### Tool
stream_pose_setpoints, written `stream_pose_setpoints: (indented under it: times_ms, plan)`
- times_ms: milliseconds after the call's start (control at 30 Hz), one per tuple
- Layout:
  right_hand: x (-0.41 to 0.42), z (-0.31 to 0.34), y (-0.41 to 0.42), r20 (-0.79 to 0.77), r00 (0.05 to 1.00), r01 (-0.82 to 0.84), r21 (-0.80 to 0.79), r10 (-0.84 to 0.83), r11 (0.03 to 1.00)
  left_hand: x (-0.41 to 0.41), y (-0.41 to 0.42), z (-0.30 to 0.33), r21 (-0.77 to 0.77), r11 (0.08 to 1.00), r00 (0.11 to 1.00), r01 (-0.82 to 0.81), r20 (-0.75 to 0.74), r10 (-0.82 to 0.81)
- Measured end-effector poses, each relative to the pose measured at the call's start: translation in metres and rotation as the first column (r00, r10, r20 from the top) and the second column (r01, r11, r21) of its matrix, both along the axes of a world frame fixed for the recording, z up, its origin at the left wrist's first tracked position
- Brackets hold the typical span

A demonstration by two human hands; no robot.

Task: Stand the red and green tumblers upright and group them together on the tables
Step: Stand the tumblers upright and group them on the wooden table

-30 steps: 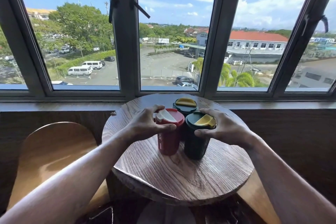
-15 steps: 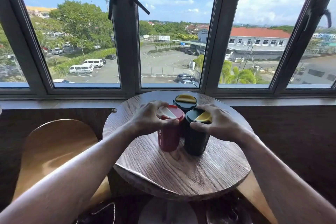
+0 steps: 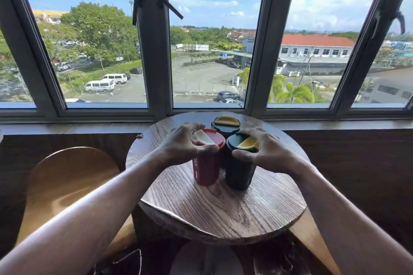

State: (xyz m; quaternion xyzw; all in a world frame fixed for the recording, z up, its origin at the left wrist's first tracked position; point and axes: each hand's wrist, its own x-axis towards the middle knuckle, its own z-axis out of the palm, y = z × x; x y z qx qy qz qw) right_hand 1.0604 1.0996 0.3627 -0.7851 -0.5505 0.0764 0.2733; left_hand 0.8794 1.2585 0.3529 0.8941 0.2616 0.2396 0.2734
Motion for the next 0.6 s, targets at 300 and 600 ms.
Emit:
stream_pose_setpoints:
  times_ms: [300, 600]
  plan:
    - [0.0, 0.0, -0.003, 0.016, 1.0, -0.008, -0.007, 0.008, 1.0, 0.003, -0.003, -0.003, 0.024, 1.0, 1.0, -0.017, -0.006, 0.017]
    - [-0.005, -0.007, -0.005, 0.026, 0.999, 0.034, 0.077, -0.036, 0.996, -0.005, -0.015, -0.006, 0.04, 0.998, 0.998, -0.042, 0.055, 0.04]
